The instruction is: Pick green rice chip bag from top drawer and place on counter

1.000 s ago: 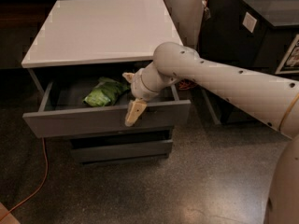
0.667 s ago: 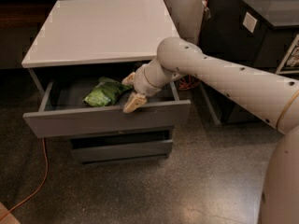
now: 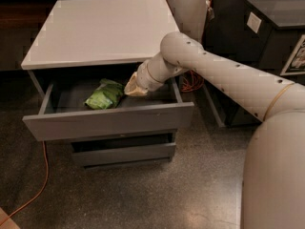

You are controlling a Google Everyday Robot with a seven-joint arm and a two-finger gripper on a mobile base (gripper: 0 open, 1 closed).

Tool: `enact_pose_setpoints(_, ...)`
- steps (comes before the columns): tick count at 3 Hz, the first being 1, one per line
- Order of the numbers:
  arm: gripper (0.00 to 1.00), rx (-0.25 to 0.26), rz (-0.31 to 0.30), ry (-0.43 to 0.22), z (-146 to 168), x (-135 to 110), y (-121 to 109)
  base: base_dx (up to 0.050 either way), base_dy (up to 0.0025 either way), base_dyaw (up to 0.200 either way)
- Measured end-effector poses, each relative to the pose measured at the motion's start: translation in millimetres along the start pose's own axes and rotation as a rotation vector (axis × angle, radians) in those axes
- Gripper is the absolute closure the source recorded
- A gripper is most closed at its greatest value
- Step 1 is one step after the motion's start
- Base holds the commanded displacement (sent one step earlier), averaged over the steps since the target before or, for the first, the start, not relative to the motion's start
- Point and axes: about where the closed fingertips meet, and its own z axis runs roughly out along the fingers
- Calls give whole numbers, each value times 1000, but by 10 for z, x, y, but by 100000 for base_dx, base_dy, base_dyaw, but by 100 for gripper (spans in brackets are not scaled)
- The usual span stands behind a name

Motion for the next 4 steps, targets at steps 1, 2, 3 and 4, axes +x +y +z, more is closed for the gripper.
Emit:
enact_pose_setpoints(1,99,-22,5,1,197,76,-124,0,0,0)
enact_pose_setpoints(2,100,-54,15,-1,442,144,-176,0,0,0)
enact_pose_setpoints(3,100,-84,24,2,652,186,-205,0,0,0)
enact_pose_setpoints(4,100,-112,22,15,832,111,-115,0,0,0)
